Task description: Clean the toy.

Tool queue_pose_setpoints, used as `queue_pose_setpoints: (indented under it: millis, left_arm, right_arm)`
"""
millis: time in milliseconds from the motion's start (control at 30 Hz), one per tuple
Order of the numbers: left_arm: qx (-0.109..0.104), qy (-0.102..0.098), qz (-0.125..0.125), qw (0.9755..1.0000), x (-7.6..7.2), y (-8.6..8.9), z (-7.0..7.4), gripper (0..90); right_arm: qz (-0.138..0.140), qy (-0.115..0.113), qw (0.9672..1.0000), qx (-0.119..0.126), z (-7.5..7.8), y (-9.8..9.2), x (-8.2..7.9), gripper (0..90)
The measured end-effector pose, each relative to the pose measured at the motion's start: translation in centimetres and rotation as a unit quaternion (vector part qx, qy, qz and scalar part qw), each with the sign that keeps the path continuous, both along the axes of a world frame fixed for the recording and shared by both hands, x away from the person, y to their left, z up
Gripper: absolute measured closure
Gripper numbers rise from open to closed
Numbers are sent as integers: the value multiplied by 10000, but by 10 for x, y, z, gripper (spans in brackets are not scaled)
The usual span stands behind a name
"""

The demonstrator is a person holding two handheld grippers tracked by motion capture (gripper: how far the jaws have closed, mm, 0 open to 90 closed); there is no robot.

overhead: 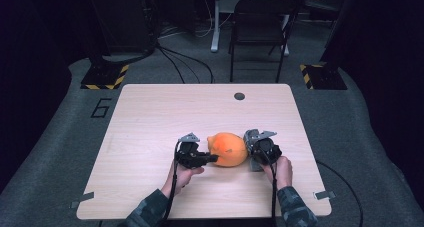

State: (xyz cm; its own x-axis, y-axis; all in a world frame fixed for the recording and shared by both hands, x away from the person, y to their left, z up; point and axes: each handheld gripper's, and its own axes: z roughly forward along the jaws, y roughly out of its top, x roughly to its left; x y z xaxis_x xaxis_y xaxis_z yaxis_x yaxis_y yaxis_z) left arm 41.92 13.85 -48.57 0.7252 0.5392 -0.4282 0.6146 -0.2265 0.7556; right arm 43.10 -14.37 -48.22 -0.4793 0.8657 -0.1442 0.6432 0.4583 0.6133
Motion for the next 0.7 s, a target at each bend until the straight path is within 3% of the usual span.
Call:
queue_pose_setpoints:
  millis: [100, 233, 333, 400, 500, 567, 633, 700]
  left_arm:
    - [-16, -38, 13, 10000, 0, 0, 1, 805]
    - [-10, -56, -11, 10000, -1, 0, 1, 805]
    - [-6, -68, 0, 10000, 0, 0, 1, 805]
    - [-7, -99, -17, 9999, 0, 0, 1, 805]
    - [20, -130, -19, 9999, -1, 0, 1, 805]
    - [41, -145, -7, 9999, -1, 0, 2, 805]
    - [48, -121, -1, 9999, -1, 0, 0, 803]
    - [-7, -99, -20, 9999, -1, -1, 0, 803]
  right_arm:
    - [-48, -40, 9999, 89, 12, -5, -2, 702]
    - [-8, -444, 9976, 530, 47, -7, -14, 702]
    - [433, -718, 9915, 997, 75, 6, -29, 701]
    - [858, -873, 9878, 959, 88, 28, -42, 700]
    - [1325, -896, 9843, 750, 88, 59, -55, 698]
    - [1391, -853, 9852, 524, 78, 73, -56, 696]
    - [1381, -767, 9866, 413, 66, 74, -51, 696]
    - [1340, -722, 9866, 586, 63, 67, -46, 697]
